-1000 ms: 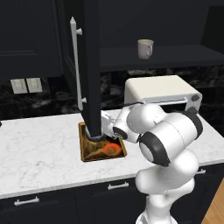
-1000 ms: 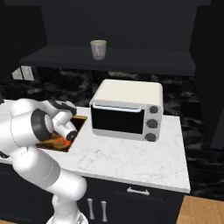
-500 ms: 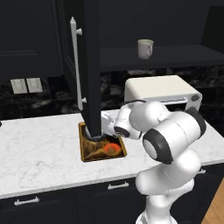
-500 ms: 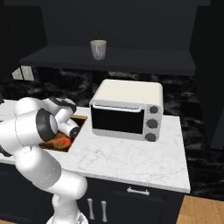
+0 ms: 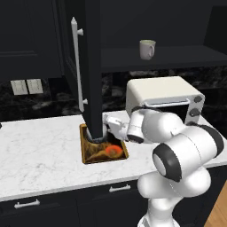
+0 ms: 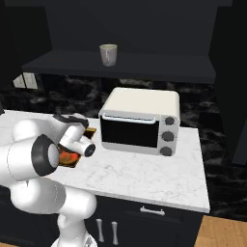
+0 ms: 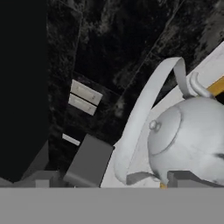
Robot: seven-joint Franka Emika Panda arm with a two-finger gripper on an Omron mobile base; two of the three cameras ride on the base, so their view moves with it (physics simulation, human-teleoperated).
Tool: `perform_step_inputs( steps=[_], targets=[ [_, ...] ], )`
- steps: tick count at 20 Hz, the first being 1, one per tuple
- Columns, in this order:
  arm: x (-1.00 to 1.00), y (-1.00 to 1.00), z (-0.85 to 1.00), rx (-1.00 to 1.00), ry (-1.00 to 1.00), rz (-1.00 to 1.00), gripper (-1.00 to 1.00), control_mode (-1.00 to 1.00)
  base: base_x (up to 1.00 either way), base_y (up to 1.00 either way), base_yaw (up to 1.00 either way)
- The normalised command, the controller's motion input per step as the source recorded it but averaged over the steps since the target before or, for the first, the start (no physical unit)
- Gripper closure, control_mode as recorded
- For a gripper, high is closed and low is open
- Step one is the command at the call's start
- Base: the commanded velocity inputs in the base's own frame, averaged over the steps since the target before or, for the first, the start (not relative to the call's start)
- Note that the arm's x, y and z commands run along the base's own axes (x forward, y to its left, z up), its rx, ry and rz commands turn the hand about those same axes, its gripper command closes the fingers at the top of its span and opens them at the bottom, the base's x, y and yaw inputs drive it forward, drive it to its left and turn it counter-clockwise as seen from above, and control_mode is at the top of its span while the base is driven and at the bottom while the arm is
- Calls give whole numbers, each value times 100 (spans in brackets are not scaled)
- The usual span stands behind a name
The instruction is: Pick the kettle from the counter and place it on the tray. Then pick the mug from the cabinet and place it on the tray. Then close the cabinet doors.
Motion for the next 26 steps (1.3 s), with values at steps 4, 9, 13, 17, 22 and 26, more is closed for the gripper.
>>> perform_step_inputs(
  steps=[4, 9, 13, 17, 22, 26],
  targets=[
    [-43, -31, 51, 0, -11, 1, -100, -100, 0, 0, 0],
    [-63, -1, 50, -15, 7, -1, -100, -100, 0, 0, 0],
    [-51, 9, 36, -30, 18, -7, -100, -100, 0, 0, 0],
    [-40, 4, 66, -26, 18, -8, -100, -100, 0, 0, 0],
    [-40, -14, 63, -20, 21, -9, -100, -100, 0, 0, 0],
    [-25, -55, 0, -8, 5, -4, -100, -100, 0, 0, 0]
  ],
)
